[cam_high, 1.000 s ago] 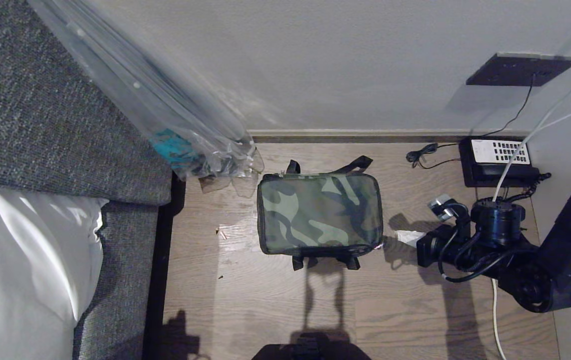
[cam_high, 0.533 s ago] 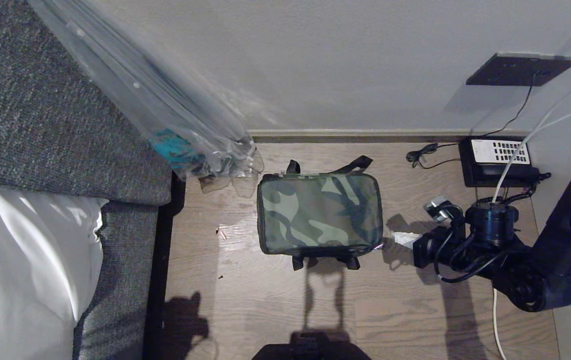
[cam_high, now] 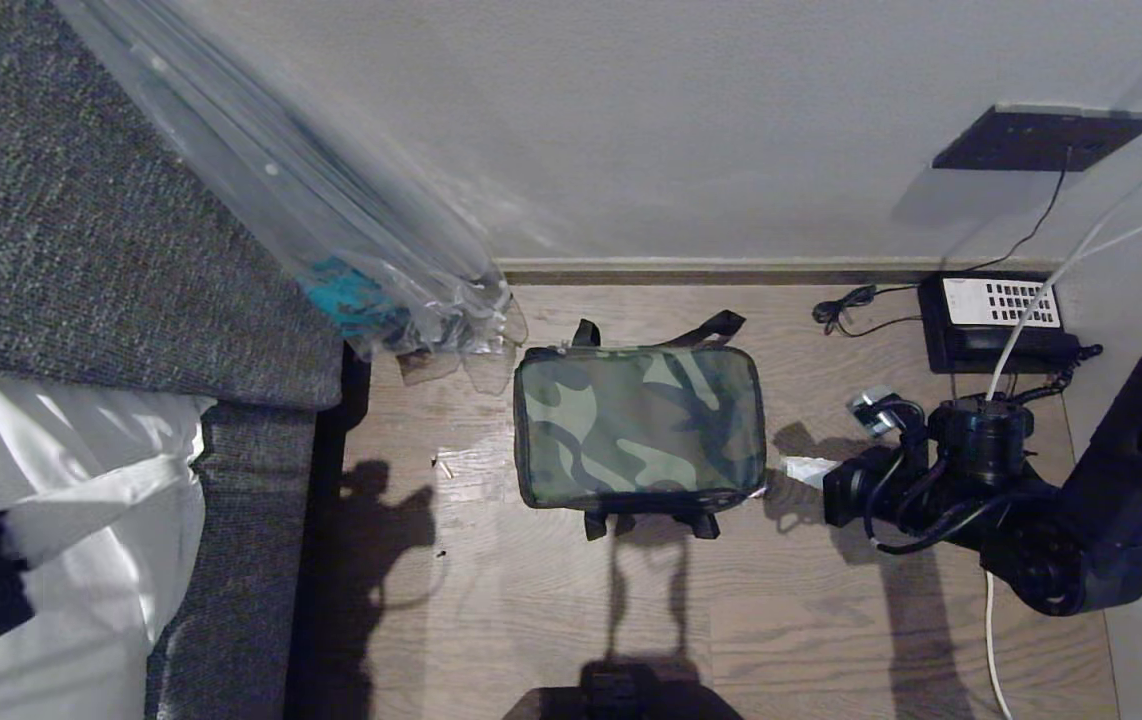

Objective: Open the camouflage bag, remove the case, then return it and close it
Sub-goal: Open the top of the storage box

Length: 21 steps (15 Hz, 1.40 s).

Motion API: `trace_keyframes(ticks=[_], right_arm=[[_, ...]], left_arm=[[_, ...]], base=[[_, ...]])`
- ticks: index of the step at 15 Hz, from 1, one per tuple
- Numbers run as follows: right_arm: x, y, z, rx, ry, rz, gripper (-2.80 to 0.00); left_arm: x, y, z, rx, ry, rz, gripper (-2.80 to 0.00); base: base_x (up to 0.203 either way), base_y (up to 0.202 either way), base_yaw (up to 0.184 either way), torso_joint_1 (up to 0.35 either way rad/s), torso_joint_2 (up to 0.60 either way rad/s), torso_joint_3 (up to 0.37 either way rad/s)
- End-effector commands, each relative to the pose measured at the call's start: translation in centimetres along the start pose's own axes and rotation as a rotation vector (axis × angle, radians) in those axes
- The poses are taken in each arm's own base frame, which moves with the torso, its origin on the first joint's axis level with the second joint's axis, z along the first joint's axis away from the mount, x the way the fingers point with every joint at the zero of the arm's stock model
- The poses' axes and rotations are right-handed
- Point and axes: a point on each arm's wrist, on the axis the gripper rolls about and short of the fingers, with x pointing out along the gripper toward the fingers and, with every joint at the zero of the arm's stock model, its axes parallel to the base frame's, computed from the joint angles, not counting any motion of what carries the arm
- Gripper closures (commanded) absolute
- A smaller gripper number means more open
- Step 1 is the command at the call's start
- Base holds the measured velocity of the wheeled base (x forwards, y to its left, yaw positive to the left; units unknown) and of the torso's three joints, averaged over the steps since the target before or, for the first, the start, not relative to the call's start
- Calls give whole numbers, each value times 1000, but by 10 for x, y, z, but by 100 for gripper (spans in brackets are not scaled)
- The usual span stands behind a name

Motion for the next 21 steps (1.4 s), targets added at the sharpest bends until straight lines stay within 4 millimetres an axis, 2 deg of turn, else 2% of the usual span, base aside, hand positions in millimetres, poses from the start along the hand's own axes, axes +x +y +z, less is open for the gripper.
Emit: trace_keyframes(ticks=[1,3,5,8,12,17,21], right_arm=[[4,-2,6,-3,-24,1,0],[8,-5,13,4,-35,-2,0],[10,-6,15,14,-30,-1,0],[11,-7,16,11,-33,-1,0],[12,-7,17,11,-36,-2,0],[12,-8,21,60,-48,-3,0],[12,-9,20,65,-43,-2,0]], left_arm=[[54,18,-1,-90,184,-4,0],[87,8,-4,-100,285,-92,0],[118,-3,3,-92,326,-157,0],[154,-16,-3,-82,399,-210,0],[196,-29,-33,-44,499,-157,0],[252,-23,-70,-37,602,-104,0],[302,-17,-87,-28,601,-76,0]], base=[[0,0,0,0,0,0],[0,0,0,0,0,0],[0,0,0,0,0,0],[0,0,0,0,0,0],[0,0,0,0,0,0],[0,0,0,0,0,0],[0,0,0,0,0,0]])
